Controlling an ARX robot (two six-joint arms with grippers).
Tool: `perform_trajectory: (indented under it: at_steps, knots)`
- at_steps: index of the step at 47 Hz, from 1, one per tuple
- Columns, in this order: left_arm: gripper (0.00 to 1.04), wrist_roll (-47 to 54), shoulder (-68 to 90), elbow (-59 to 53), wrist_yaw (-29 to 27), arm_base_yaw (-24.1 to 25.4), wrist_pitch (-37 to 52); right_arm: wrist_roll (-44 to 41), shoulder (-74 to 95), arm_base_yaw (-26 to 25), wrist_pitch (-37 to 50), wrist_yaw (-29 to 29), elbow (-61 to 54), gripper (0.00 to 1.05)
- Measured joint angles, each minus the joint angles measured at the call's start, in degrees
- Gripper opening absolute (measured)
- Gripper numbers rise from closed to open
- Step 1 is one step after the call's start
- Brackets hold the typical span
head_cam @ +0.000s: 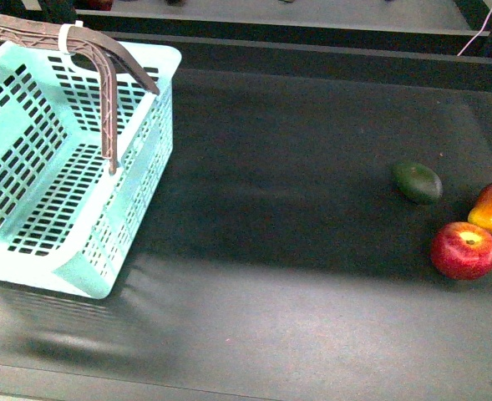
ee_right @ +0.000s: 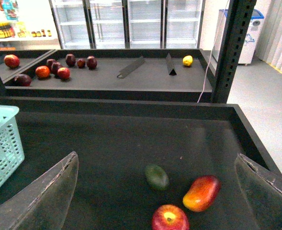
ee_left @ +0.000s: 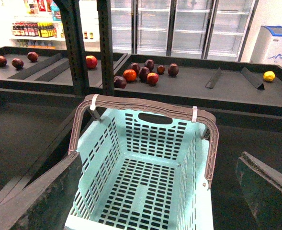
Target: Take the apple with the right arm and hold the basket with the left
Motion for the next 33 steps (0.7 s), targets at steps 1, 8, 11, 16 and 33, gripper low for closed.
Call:
perform_trajectory:
  at_steps: [1, 8, 11, 16, 33]
  knots:
    - [0.98, 0.0, 0.0, 0.0, 0.0, 0.0, 0.0, 0.0, 0.0, 0.0, 0.0, 0.0, 0.0, 0.96]
    - [0.98, 0.0, 0.0, 0.0, 0.0, 0.0, 0.0, 0.0, 0.0, 0.0, 0.0, 0.0, 0.0, 0.96]
    - [0.98, 0.0, 0.0, 0.0, 0.0, 0.0, 0.0, 0.0, 0.0, 0.0, 0.0, 0.0, 0.0, 0.96]
    - [0.98, 0.0, 0.0, 0.0, 0.0, 0.0, 0.0, 0.0, 0.0, 0.0, 0.0, 0.0, 0.0, 0.96]
    - [0.98, -3.1, 2.4, 1.9, -4.5, -1.4, -5.6, 0.0, 0.0, 0.0, 0.0, 0.0, 0.0, 0.96]
